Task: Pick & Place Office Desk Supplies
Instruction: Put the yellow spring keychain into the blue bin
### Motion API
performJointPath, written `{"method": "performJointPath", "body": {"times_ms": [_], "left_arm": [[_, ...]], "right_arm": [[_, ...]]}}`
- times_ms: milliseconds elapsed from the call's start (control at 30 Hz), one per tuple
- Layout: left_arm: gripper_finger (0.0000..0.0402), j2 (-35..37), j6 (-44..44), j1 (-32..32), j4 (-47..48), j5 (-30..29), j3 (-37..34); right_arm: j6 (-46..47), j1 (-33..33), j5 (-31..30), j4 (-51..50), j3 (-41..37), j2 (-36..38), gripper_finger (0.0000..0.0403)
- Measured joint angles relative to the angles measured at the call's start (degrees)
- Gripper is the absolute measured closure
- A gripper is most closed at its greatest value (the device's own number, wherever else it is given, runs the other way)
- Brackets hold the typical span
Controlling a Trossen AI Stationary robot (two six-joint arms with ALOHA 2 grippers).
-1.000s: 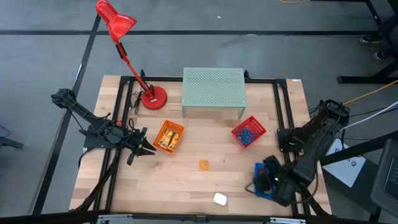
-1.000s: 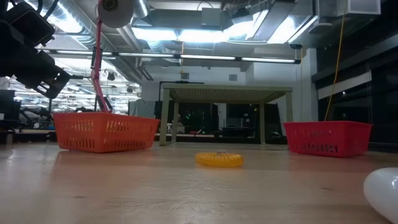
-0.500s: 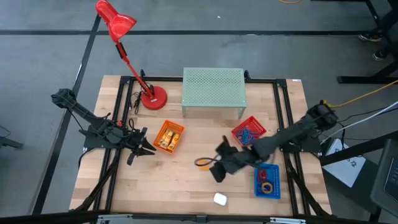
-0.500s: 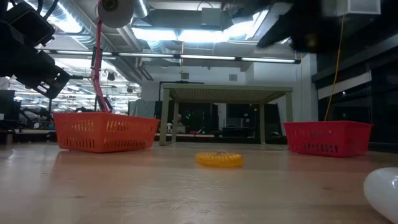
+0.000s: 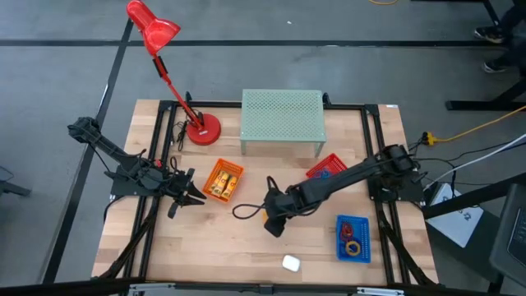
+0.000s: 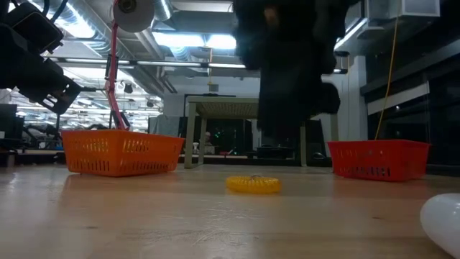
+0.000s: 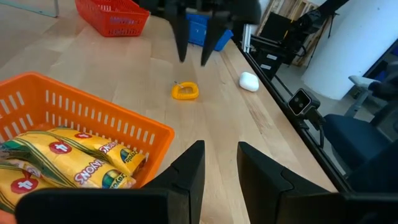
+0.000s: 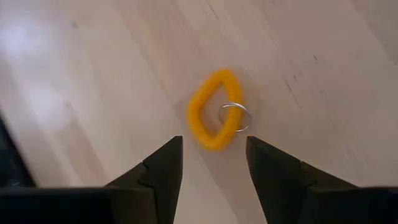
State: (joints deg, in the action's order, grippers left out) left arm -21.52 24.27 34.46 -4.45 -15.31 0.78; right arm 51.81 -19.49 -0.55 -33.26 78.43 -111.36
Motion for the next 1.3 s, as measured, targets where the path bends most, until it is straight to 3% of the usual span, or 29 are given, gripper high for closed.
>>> {"method": "performJointPath", "body": {"times_ms": [300, 600, 800, 967, 1300], "left_arm": [[0.0311, 0.0, 0.0, 0.0, 0.0, 0.0, 0.0], [0.0311, 0.0, 0.0, 0.0, 0.0, 0.0, 0.0], [0.0311, 0.0, 0.0, 0.0, 0.0, 0.0, 0.0], [0.0311, 0.0, 0.0, 0.0, 0.0, 0.0, 0.0], [0.0311, 0.0, 0.0, 0.0, 0.0, 0.0, 0.0]], "right_arm": [[0.4, 0.7, 1.6, 1.6, 0.0, -3.9, 0.0225], [10.9, 1.2, -5.0, -3.9, 0.0, -3.8, 0.0244], [9.4, 1.3, -2.2, 1.2, 0.0, -3.7, 0.0257], [8.1, 0.2, -1.1, 8.9, 0.0, -3.6, 0.0238], [0.2, -3.3, -1.7, 8.4, 0.0, -6.4, 0.0222]]}}
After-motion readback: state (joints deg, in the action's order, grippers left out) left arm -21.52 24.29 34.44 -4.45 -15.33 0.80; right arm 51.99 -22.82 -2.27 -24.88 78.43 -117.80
